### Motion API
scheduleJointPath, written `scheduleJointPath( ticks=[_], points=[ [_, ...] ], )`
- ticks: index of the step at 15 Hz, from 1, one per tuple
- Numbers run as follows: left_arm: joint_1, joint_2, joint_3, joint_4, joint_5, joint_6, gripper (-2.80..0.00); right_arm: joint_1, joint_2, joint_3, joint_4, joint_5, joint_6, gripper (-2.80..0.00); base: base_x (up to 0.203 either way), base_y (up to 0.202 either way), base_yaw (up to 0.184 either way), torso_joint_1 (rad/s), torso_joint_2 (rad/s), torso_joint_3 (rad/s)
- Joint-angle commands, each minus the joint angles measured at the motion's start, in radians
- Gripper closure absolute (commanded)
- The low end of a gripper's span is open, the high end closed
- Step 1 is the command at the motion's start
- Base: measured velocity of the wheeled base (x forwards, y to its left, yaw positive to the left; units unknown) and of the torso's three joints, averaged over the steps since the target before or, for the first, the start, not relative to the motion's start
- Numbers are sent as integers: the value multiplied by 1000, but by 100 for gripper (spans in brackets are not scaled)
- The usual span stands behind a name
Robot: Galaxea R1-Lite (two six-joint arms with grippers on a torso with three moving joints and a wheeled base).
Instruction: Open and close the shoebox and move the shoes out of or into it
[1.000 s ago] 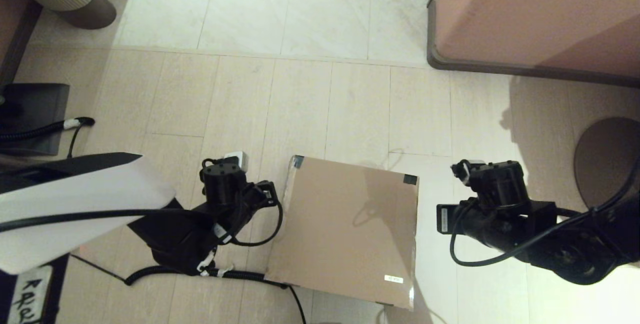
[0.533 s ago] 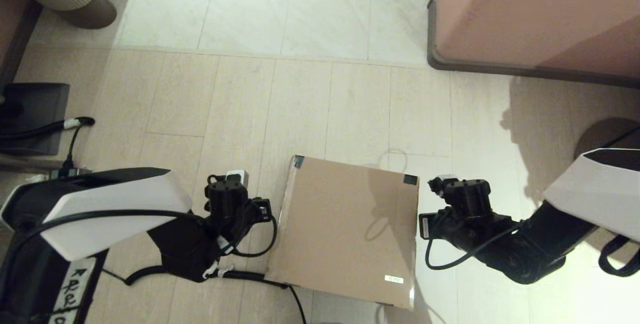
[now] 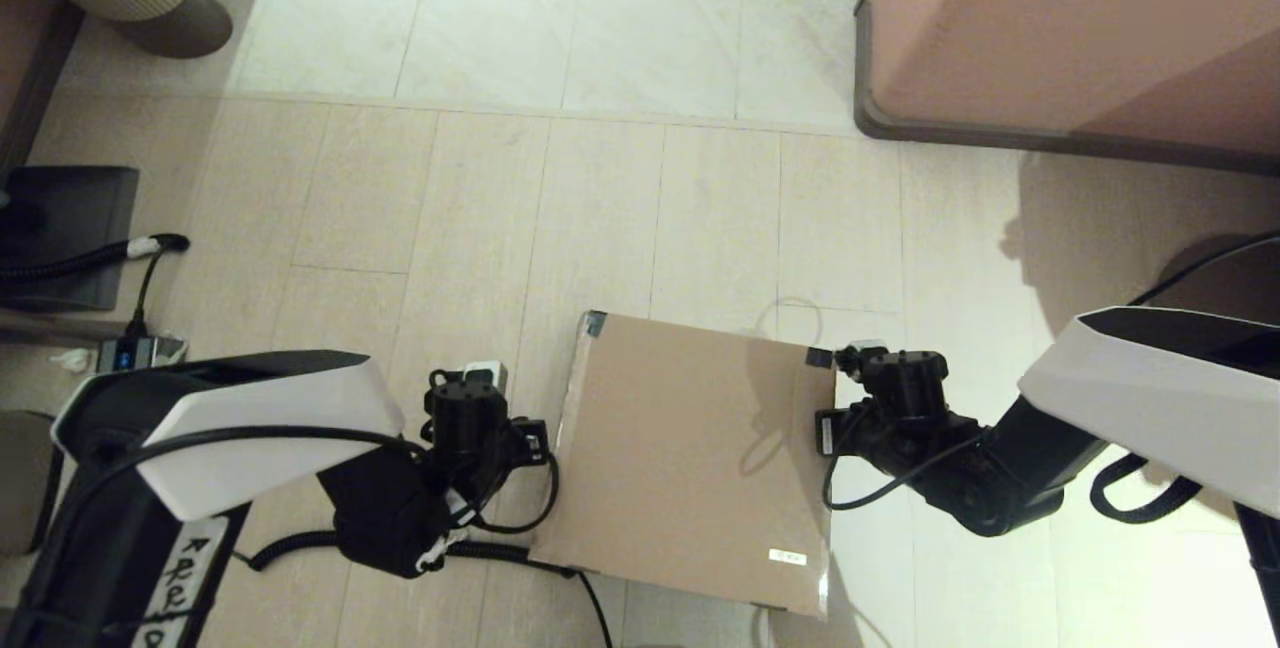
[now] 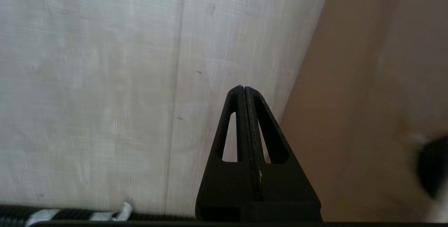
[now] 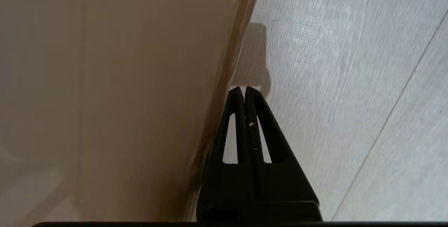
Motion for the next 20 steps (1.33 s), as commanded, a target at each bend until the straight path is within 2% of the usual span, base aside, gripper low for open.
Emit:
scheduleJointPath(
  ticks=[1, 5, 10, 17, 18, 20],
  points=[
    [-14, 14, 2, -6, 1, -2, 0, -11, 26, -48, -4, 0, 0, 0, 0, 0, 0, 0, 0, 0],
    [-55, 9, 8, -6, 6, -3, 0, -58, 0, -84, -3, -3, -3, 0, 0, 0, 0, 0, 0, 0],
    [-97, 5, 18, -6, 30, -7, 0, -147, -83, -48, 22, 21, -20, 0, 0, 0, 0, 0, 0, 0],
    [-155, -19, 44, 2, 50, -61, 0, -150, -244, 70, 23, 31, -24, 0, 0, 0, 0, 0, 0, 0],
    [-151, -20, 46, 8, 79, -62, 0, -152, -281, 105, 22, 31, -22, 0, 0, 0, 0, 0, 0, 0],
    [-114, -50, 67, 8, 96, -62, 0, -159, -369, 169, 22, 31, -21, 0, 0, 0, 0, 0, 0, 0]
  ],
)
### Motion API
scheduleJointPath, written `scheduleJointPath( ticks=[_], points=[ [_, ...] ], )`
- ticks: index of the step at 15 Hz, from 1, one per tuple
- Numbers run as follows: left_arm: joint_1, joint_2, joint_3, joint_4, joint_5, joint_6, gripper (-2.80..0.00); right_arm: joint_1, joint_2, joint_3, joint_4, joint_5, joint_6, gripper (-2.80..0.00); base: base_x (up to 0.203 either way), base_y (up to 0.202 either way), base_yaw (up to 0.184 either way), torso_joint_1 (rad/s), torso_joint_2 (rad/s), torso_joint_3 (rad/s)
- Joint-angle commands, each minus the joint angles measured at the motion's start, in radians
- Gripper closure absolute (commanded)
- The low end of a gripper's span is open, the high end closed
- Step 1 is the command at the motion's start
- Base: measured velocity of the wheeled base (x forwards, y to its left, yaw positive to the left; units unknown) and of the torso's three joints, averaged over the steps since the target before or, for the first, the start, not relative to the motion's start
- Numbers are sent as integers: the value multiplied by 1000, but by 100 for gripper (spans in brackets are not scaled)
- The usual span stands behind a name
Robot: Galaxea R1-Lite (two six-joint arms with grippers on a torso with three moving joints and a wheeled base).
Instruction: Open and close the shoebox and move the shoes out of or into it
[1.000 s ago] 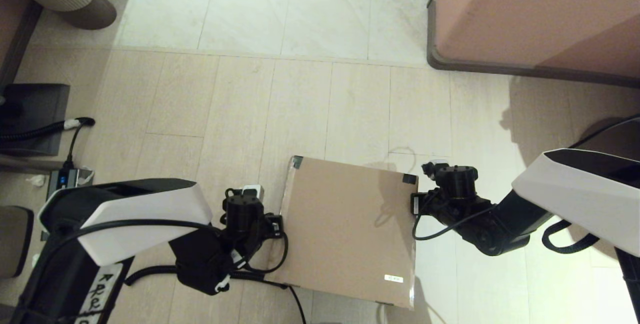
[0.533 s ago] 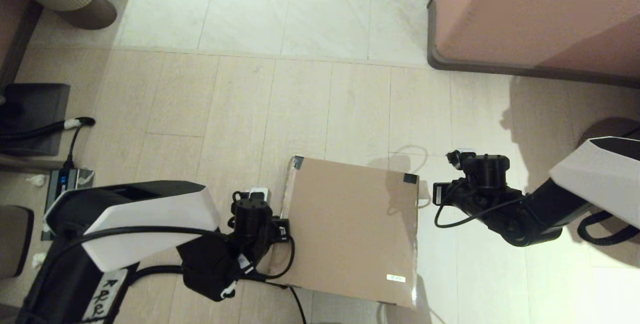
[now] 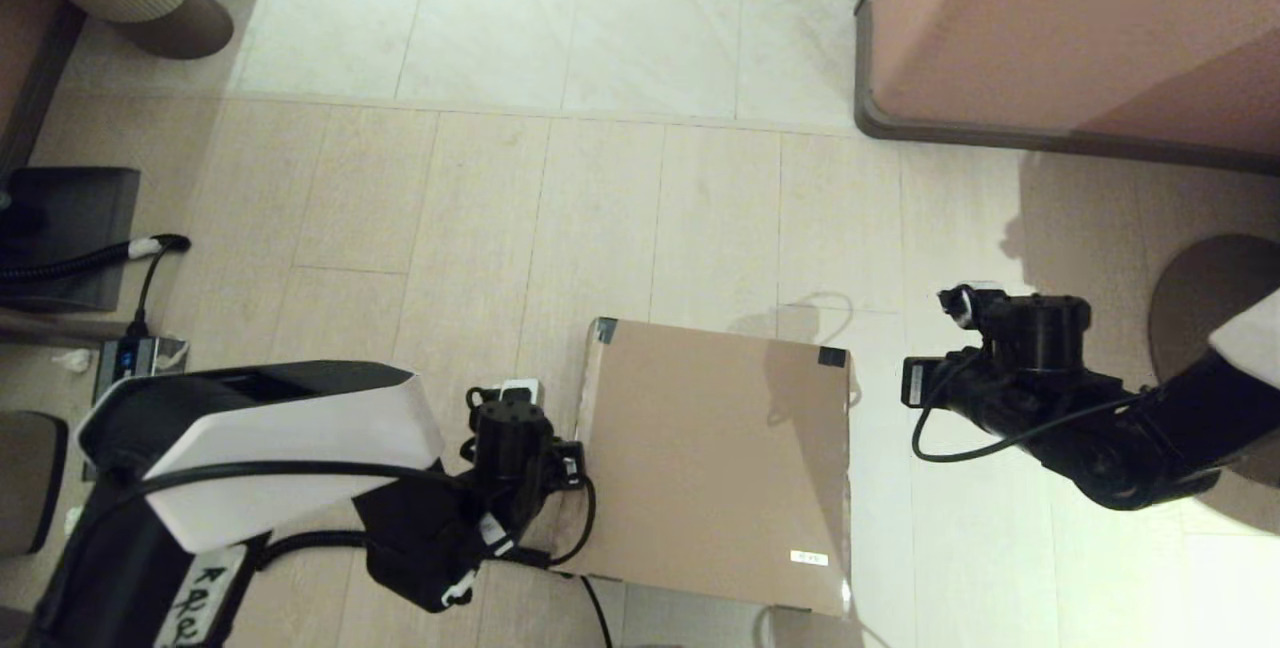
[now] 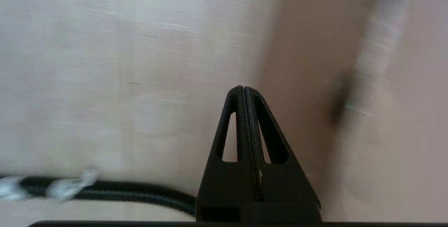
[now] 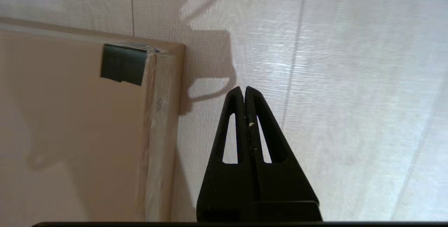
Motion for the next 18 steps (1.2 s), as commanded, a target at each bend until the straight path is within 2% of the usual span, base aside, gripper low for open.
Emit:
scheduleJointPath(
  ticks=[1, 5, 7, 9, 11, 14, 16, 18],
  points=[
    [39, -56, 32, -7, 5, -2, 0, -4, -132, 59, -3, -1, 1, 0, 0, 0, 0, 0, 0, 0],
    [112, -317, 157, 4, 6, 2, 0, 0, -464, 260, 9, -10, -25, 0, 0, 0, 0, 0, 0, 0],
    [134, -533, 242, 34, 7, 13, 0, 1, -689, 360, 22, -25, -59, 0, 0, 0, 0, 0, 0, 0],
    [166, -793, 344, 80, 8, 30, 0, -3, -951, 449, 102, -41, -79, 0, 0, 0, 0, 0, 0, 0],
    [215, -1048, 465, 129, 12, 41, 0, -14, -1226, 495, 295, -60, -86, 0, 0, 0, 0, 0, 0, 0],
    [310, -1376, 773, 198, 17, 47, 0, -67, -1604, 550, 698, -50, -83, 0, 0, 0, 0, 0, 0, 0],
    [339, -1576, 848, 342, 0, 34, 0, -100, -1783, 598, 948, -25, -85, 0, 0, 0, 0, 0, 0, 0],
    [353, -1794, 850, 557, -63, 34, 0, -128, -1896, 647, 1089, 52, -87, 0, 0, 0, 0, 0, 0, 0]
  ],
)
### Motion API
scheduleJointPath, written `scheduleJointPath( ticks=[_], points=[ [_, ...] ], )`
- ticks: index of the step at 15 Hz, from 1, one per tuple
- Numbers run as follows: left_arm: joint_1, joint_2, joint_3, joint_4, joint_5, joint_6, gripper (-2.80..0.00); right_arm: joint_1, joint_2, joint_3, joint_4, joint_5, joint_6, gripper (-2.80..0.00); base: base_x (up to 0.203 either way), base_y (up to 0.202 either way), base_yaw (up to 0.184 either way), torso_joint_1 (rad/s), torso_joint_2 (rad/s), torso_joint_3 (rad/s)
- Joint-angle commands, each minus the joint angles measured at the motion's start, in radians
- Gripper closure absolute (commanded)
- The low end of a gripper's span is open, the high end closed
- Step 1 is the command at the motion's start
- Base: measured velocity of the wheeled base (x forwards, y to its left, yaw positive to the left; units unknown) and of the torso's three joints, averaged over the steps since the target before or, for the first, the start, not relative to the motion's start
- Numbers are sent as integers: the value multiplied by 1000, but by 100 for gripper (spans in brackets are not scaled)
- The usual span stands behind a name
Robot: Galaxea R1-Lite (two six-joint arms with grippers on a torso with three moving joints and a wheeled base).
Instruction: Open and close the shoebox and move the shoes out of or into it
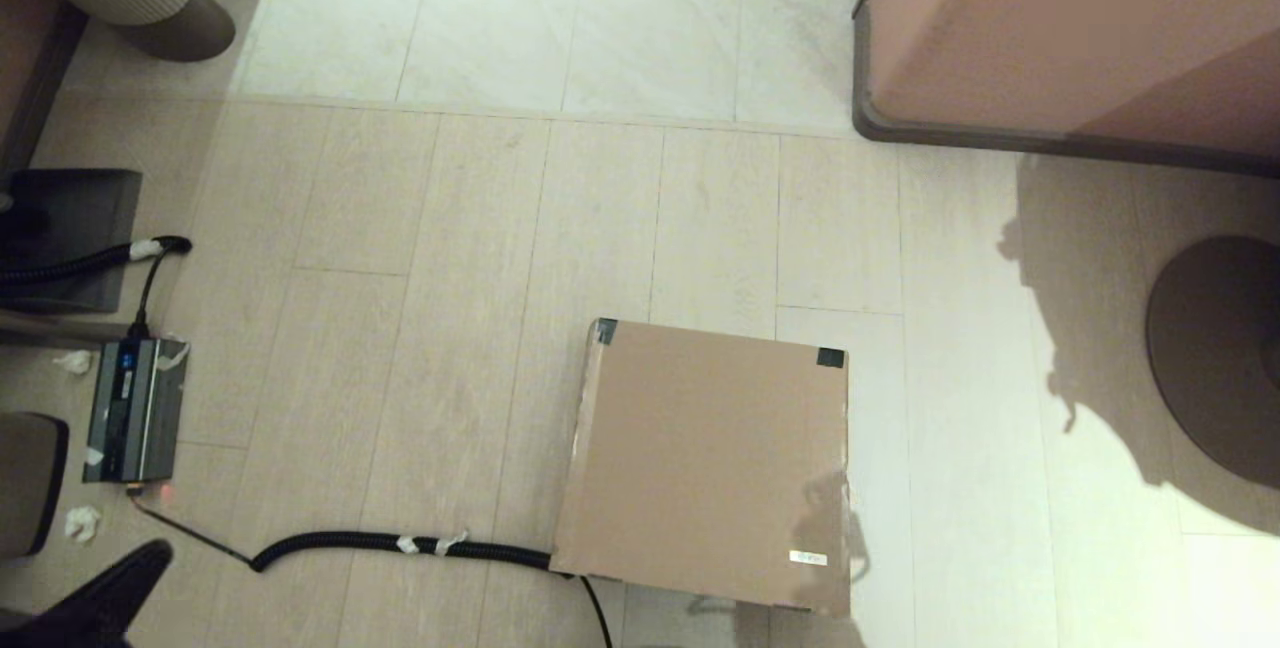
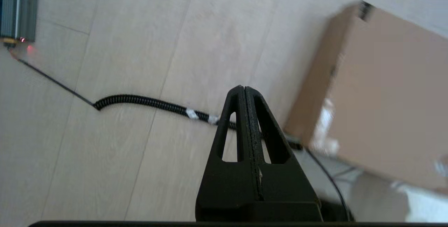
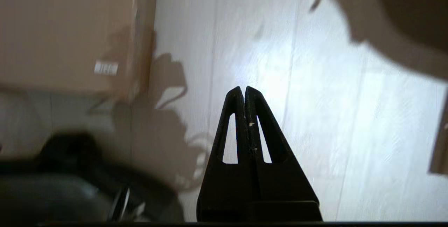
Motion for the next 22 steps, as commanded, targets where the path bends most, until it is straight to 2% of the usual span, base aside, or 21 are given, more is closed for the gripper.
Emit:
scheduleJointPath(
  ticks=[1, 2, 4, 5, 6, 9, 10, 12, 13, 14, 16, 17, 18, 20, 22],
  points=[
    [11, -309, 23, 194, -30, 19, 0, -18, -195, 43, 120, 60, 1, 0, 0, 0, 0, 0, 0, 0],
    [14, -409, 15, 312, -48, 46, 0, -22, -236, 50, 145, 97, 2, 0, 0, 0, 0, 0, 0, 0],
    [19, -514, 0, 446, -66, 106, 0, -24, -260, 58, 157, 120, 9, 0, 0, 0, 0, 0, 0, 0],
    [22, -519, 5, 490, -71, 182, 0, -24, -260, 58, 157, 120, 30, 0, 0, 0, 0, 0, 0, 0],
    [24, -506, 4, 536, -82, 221, 0, -24, -260, 61, 155, 123, 51, 0, 0, 0, 0, 0, 0, 0],
    [30, -493, -43, 709, -121, 221, 0, -24, -234, 59, 157, 136, 27, 0, 0, 0, 0, 0, 0, 0],
    [30, -510, -46, 708, -124, 226, 0, -24, -256, 60, 156, 132, 31, 0, 0, 0, 0, 0, 0, 0],
    [30, -510, -24, 598, -1, 206, 0, -24, -260, 59, 155, 61, 101, 0, 0, 0, 0, 0, 0, 0],
    [40, -510, -18, 575, 63, 197, 0, -26, -260, 56, 157, 52, 115, 0, 0, 0, 0, 0, 0, 0],
    [68, -508, -24, 604, 62, 194, 0, -26, -257, 54, 160, 70, 89, 0, 0, 0, 0, 0, 0, 0],
    [149, -503, -40, 669, -2, 193, 0, -26, -233, 54, 162, 136, 33, 0, 0, 0, 0, 0, 0, 0],
    [214, -505, -43, 685, -41, 195, 0, -26, -213, 54, 162, 136, 33, 0, 0, 0, 0, 0, 0, 0],
    [265, -507, -44, 693, -113, 204, 0, -26, -189, 54, 163, 135, 33, 0, 0, 0, 0, 0, 0, 0],
    [276, -511, -26, 673, -199, 199, 0, -32, -213, 54, 162, 111, 32, 0, 0, 0, 0, 0, 0, 0],
    [272, -509, 26, 618, -318, 208, 0, -34, -260, 54, 162, 92, 18, 0, 0, 0, 0, 0, 0, 0]
  ],
)
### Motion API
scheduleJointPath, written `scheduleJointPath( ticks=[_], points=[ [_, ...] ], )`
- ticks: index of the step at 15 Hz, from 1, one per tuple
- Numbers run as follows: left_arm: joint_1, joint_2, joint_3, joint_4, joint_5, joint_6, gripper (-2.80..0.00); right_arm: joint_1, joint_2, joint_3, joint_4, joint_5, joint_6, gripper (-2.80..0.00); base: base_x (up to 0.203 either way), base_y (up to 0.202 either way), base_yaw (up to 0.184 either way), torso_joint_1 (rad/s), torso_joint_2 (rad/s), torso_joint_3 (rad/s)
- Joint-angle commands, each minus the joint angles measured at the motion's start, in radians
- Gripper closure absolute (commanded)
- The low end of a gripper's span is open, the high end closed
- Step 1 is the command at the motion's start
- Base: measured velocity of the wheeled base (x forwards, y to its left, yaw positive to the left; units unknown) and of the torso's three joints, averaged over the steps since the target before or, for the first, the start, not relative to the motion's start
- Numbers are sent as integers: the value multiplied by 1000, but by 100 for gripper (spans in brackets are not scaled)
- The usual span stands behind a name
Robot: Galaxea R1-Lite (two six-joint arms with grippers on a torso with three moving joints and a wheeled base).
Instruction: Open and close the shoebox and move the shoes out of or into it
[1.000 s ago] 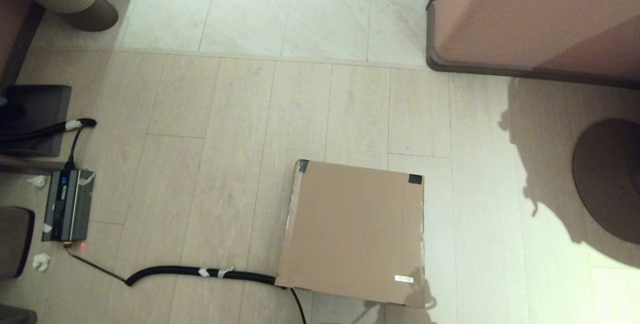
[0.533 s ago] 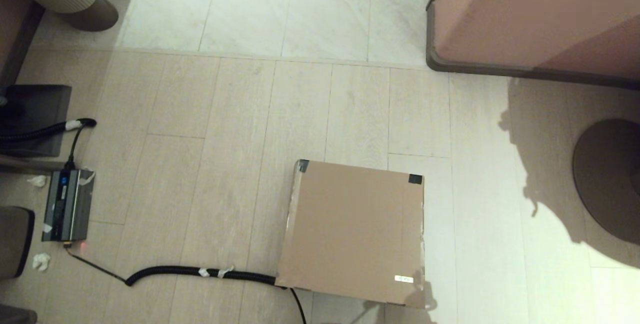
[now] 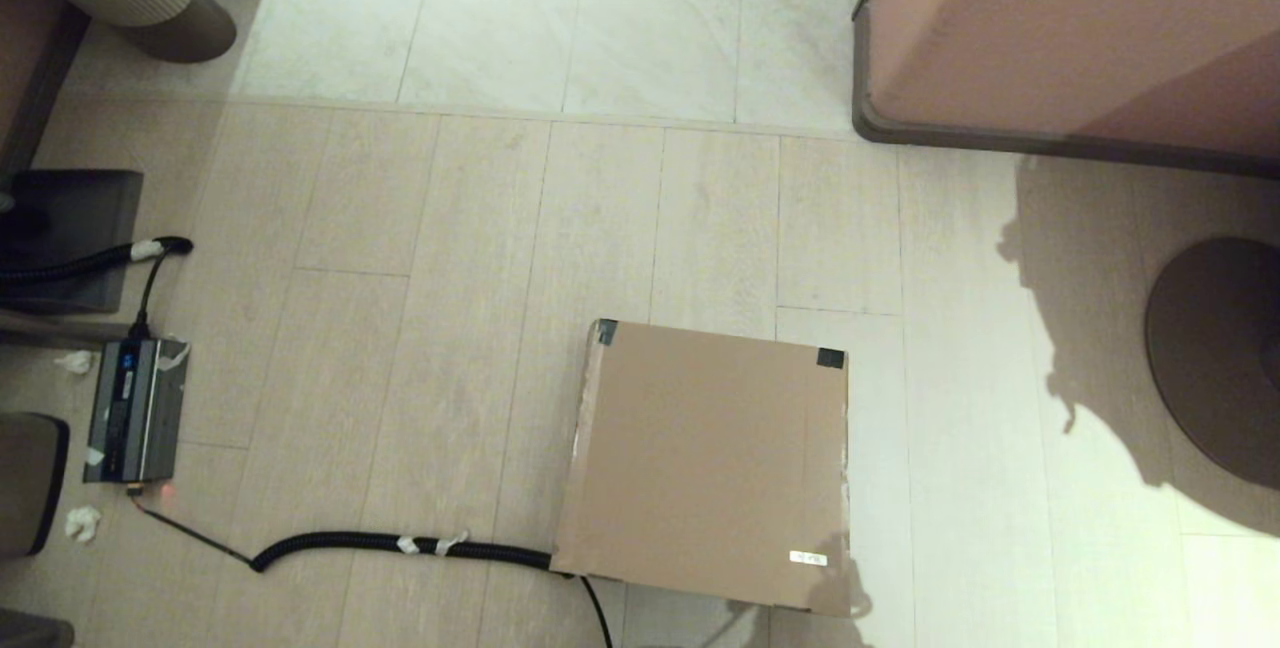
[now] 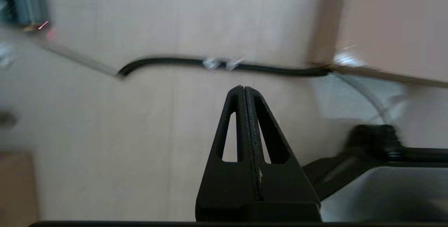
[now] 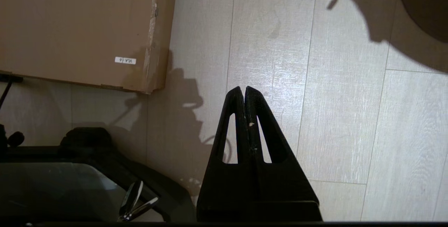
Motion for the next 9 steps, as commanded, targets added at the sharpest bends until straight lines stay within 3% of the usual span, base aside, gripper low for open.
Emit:
scheduleJointPath(
  ticks=[1, 3, 6, 9],
  points=[
    [-19, 3, 29, -8, -18, 0, 0, -1, -20, 2, 1, -3, 1, 0, 0, 0, 0, 0, 0, 0],
    [-25, 1, 29, -10, -22, 43, 0, -1, -20, 1, 0, -1, 6, 0, 0, 0, 0, 0, 0, 0],
    [-68, -25, 29, -12, -23, 43, 0, -1, -20, 0, 5, -10, 2, 0, 0, 0, 0, 0, 0, 0],
    [-99, -225, 29, -9, -19, 42, 0, -1, -20, 6, 0, -9, 6, 0, 0, 0, 0, 0, 0, 0]
  ],
)
